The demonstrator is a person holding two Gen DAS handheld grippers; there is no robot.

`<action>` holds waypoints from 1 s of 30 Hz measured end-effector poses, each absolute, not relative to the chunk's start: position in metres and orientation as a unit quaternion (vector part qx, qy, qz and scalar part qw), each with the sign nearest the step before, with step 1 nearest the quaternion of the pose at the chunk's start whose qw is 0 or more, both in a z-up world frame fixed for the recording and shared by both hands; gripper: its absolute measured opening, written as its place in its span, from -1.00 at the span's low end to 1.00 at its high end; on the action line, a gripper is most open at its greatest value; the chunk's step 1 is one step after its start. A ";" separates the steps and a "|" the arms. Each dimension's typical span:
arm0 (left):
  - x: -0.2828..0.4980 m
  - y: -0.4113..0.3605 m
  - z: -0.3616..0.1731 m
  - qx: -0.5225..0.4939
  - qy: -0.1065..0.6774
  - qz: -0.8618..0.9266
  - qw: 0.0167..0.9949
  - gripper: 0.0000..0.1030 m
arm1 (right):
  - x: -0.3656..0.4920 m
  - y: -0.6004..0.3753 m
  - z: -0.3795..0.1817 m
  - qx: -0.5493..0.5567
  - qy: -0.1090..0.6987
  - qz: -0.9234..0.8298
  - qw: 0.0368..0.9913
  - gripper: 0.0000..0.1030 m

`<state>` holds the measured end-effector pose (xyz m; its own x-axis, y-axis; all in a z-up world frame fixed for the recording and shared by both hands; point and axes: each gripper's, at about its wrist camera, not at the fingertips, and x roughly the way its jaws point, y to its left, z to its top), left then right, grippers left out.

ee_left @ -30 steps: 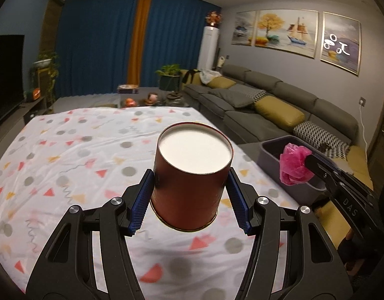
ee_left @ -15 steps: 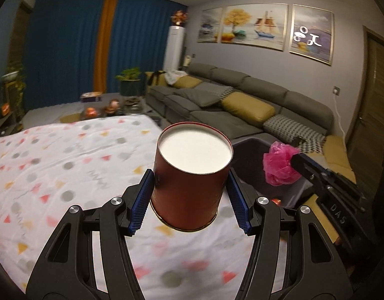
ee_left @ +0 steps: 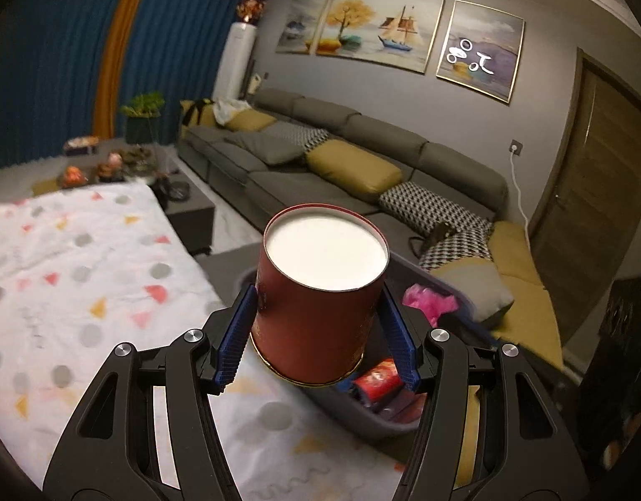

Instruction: Collect trash

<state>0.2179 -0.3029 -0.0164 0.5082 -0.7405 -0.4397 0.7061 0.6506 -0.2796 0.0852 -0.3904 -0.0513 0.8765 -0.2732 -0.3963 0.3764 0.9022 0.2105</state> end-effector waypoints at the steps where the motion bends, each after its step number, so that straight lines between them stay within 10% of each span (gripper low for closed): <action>1: 0.220 -0.309 -0.020 -0.033 0.273 -0.420 0.865 0.13 | 0.085 -0.393 -0.054 0.144 0.183 -0.170 0.958 -0.87; 10: 0.232 -0.338 -0.044 -0.037 0.312 -0.450 0.836 0.16 | 0.085 -0.402 -0.068 0.157 0.203 -0.176 0.950 -0.86; 14: 0.232 -0.341 -0.049 -0.034 0.319 -0.455 0.831 0.48 | 0.083 -0.400 -0.072 0.159 0.210 -0.180 0.948 -0.82; 18: 0.230 -0.326 -0.048 -0.035 0.313 -0.450 0.836 0.66 | 0.080 -0.408 -0.072 0.161 0.206 -0.185 0.947 -0.22; 22: 0.224 -0.300 -0.046 -0.033 0.300 -0.415 0.858 0.82 | 0.077 -0.406 -0.069 0.151 0.204 -0.196 0.947 -0.11; 30: 0.181 -0.225 -0.040 0.002 0.263 -0.327 0.908 0.88 | 0.057 -0.369 -0.055 0.101 0.195 -0.227 0.949 0.72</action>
<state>0.1809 -0.2253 -0.0400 0.6481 -0.5926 -0.4782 0.5947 0.7862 -0.1683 0.0566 -0.3692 -0.0552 0.8210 -0.3906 -0.4165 0.4697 0.8767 0.1039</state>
